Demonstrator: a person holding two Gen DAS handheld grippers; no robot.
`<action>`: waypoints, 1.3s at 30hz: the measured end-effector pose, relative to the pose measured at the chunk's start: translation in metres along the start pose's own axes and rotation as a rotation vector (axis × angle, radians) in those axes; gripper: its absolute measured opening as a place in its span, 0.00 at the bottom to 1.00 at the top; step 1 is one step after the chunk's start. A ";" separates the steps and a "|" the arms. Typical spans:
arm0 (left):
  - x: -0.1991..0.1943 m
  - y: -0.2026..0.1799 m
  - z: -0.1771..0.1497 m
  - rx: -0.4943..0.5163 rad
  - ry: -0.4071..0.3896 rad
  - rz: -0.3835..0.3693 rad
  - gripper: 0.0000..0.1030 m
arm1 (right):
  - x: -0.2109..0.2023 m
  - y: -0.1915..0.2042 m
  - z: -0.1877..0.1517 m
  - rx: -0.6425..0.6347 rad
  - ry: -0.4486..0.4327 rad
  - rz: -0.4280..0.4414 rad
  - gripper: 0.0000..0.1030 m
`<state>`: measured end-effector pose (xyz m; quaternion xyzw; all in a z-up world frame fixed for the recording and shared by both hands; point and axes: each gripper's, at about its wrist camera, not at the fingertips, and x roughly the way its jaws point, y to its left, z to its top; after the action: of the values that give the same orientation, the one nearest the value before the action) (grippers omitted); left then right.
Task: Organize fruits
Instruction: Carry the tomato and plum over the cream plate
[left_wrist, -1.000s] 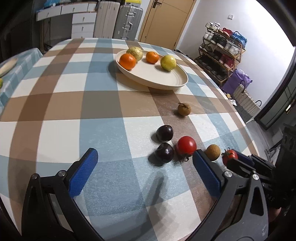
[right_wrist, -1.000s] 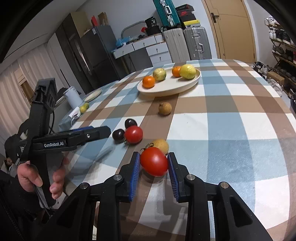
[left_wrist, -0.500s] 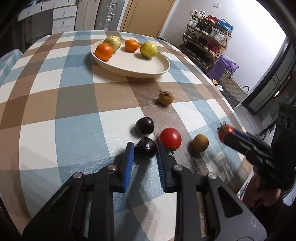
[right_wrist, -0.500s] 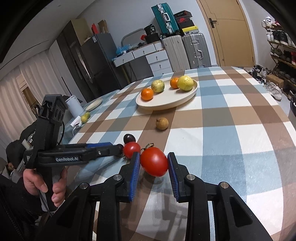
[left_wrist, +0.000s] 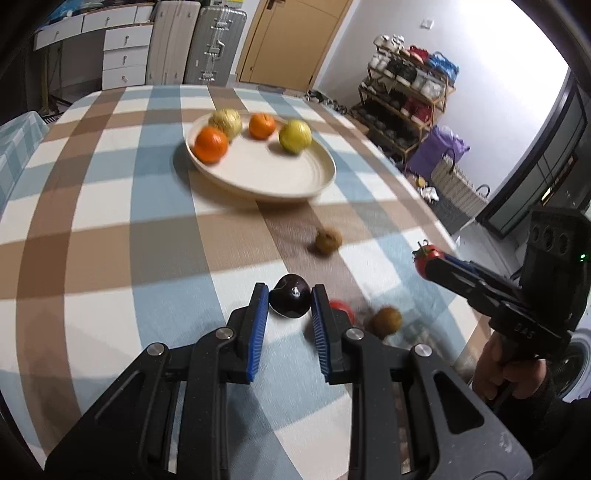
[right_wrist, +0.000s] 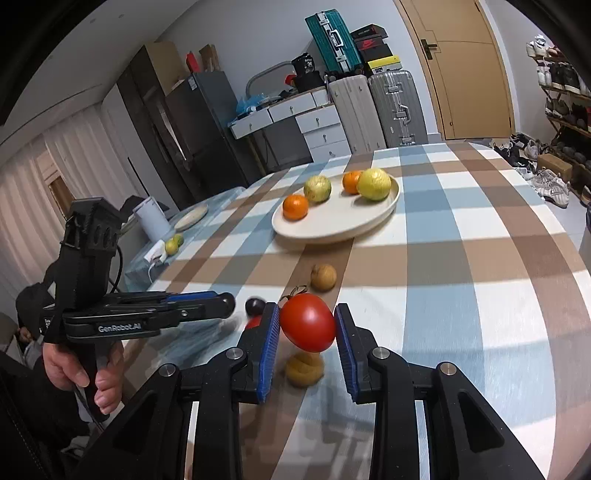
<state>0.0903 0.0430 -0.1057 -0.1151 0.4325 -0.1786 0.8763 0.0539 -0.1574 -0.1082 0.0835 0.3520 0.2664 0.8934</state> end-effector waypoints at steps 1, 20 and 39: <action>-0.002 0.002 0.005 -0.001 -0.008 -0.004 0.20 | 0.002 -0.002 0.004 0.003 0.000 0.002 0.30; 0.062 0.022 0.128 -0.020 -0.080 -0.027 0.20 | 0.079 -0.033 0.139 -0.024 -0.006 0.055 0.30; 0.149 0.033 0.185 0.013 -0.038 0.022 0.20 | 0.219 -0.065 0.219 0.028 0.196 0.110 0.30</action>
<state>0.3290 0.0204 -0.1140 -0.1080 0.4160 -0.1694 0.8869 0.3624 -0.0863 -0.0963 0.0884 0.4363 0.3168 0.8375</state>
